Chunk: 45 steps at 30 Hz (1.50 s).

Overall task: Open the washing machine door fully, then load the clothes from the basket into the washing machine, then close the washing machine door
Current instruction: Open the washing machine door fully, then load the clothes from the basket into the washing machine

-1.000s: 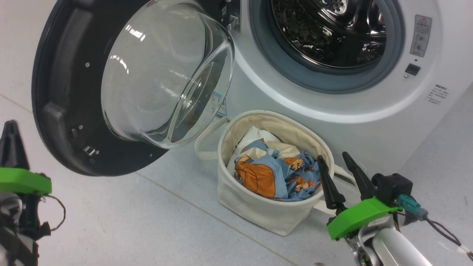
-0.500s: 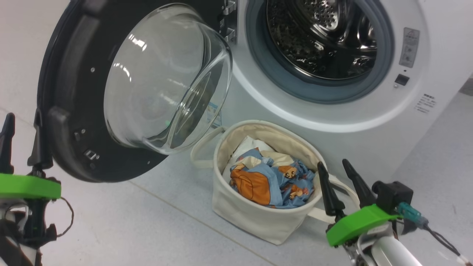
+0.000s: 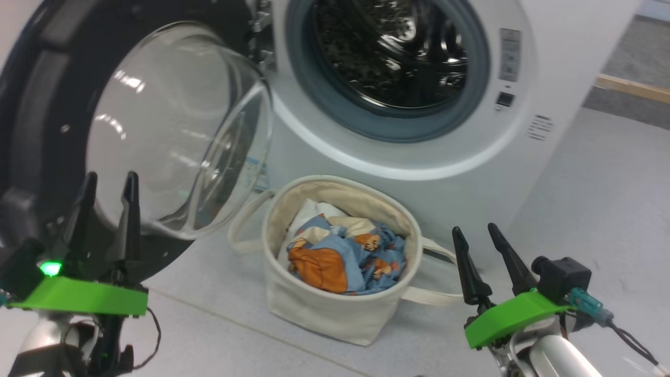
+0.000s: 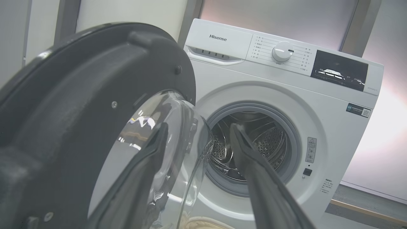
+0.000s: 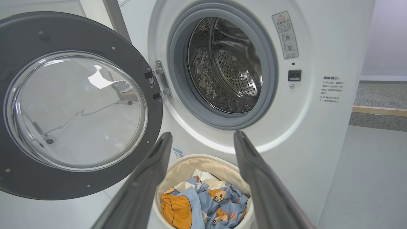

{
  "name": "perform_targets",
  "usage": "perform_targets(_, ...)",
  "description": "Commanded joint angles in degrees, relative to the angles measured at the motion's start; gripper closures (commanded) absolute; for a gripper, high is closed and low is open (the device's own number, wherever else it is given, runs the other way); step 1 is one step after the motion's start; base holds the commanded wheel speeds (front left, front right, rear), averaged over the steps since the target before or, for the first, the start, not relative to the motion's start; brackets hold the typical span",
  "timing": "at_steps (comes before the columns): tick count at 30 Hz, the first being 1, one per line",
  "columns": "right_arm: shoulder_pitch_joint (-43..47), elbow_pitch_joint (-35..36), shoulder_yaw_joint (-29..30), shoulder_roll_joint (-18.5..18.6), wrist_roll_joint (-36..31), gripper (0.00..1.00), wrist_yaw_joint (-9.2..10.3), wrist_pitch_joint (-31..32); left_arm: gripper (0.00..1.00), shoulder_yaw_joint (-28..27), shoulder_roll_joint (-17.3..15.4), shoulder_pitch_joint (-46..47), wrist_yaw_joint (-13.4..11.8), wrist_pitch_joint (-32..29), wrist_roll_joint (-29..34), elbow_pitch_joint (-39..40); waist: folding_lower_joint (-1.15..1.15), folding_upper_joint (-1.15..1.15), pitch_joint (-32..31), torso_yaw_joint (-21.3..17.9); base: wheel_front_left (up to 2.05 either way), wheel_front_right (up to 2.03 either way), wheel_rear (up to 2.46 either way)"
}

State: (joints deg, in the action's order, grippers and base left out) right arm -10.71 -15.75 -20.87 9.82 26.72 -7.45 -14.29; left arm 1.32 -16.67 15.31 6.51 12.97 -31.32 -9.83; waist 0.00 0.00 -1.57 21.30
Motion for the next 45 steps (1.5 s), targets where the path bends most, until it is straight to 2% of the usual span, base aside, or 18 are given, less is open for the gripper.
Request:
perform_targets(1,-1.07,2.23,-0.41,0.87,-0.60,0.00,-0.03,-0.71,0.00,-1.91,-1.39,1.97,-0.31,-0.04,0.56,2.13,0.00,0.00,-0.15,-2.03,0.00,0.00,0.00)
perform_targets(16,-1.92,6.45,1.25,3.04,-2.20,0.00,-0.03,-0.71,0.00,-1.35,-0.78,-2.50,0.60,0.58,-5.10,-2.59,0.00,0.00,1.00,-16.51,0.00,0.00,0.00)
perform_targets(23,-2.82,7.32,1.42,3.95,-2.35,0.00,-0.03,-0.71,0.00,-1.43,-0.73,-3.21,0.79,1.46,-5.83,-4.36,0.00,0.00,1.80,-20.93,0.00,0.00,0.00)
perform_targets(32,-2.91,7.72,3.61,4.37,-3.33,0.00,-0.03,-0.71,0.00,-2.41,-0.87,-3.60,0.88,1.94,-4.77,-6.15,0.00,0.00,2.08,-22.56,0.00,0.00,0.00)
perform_targets(45,-2.98,5.19,5.60,4.39,-5.01,0.00,-0.03,-0.71,0.00,-5.81,0.68,-4.21,0.94,2.02,-3.61,-7.04,0.00,0.00,1.77,-21.07,0.00,0.00,0.00)
